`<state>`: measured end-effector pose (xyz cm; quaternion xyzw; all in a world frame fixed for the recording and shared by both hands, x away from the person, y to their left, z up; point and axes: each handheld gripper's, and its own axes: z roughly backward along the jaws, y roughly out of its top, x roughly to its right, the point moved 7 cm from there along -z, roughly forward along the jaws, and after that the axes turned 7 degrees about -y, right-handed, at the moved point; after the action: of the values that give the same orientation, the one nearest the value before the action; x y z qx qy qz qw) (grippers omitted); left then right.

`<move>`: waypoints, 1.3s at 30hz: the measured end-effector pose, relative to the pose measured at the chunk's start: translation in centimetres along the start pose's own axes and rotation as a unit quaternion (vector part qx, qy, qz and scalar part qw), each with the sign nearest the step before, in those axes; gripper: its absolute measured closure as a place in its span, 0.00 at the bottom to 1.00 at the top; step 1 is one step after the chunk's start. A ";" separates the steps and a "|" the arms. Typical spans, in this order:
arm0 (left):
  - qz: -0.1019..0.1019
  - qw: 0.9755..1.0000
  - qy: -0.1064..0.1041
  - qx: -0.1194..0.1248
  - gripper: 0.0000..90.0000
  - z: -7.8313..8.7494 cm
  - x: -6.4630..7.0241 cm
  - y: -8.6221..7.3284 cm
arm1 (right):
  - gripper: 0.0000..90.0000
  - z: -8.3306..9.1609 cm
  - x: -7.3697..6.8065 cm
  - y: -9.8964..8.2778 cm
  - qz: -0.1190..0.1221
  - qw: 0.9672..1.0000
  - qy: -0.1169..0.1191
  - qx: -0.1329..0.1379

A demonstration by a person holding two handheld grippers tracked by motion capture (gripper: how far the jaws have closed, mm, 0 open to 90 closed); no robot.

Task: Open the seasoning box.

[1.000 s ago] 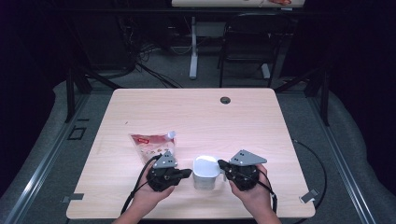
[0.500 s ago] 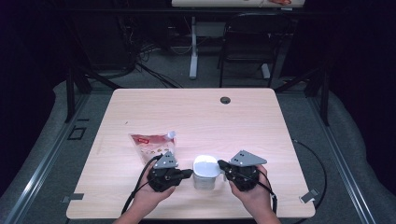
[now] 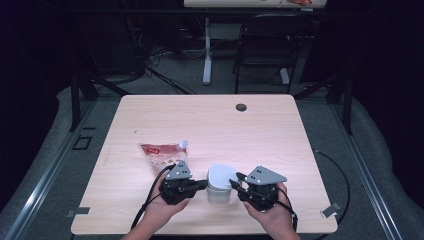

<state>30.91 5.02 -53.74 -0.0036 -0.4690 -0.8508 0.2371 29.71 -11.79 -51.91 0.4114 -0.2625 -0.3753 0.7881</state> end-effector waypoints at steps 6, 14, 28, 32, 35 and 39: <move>-0.002 1.000 -0.001 0.001 1.00 0.0 0.0 0.3 | 0.62 0.3 -0.3 -0.4 0.011 1.000 -0.007 0.005; -0.006 1.000 0.000 0.004 1.00 -0.1 0.2 0.6 | 0.58 0.4 -1.0 -0.8 0.027 1.000 -0.003 0.000; -0.007 1.000 0.000 0.006 1.00 0.2 0.2 0.8 | 0.49 -0.5 -1.6 -1.7 0.057 0.998 -0.014 -0.015; -0.008 1.000 0.000 0.006 1.00 0.1 0.2 0.8 | 0.47 -0.7 -1.5 -1.7 0.059 0.998 -0.022 -0.019; -0.009 1.000 -0.001 0.006 1.00 0.1 0.2 0.8 | 0.47 -0.9 -1.5 -1.8 0.062 0.997 -0.029 -0.019; -0.009 1.000 -0.001 0.005 1.00 0.1 0.2 0.8 | 0.47 -0.9 -1.5 -1.8 0.059 0.998 -0.031 -0.018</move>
<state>31.00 4.68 -53.02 0.0012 -0.4737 -0.8504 0.2289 28.84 -10.87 -54.09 0.3685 -0.3041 -0.3454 0.8077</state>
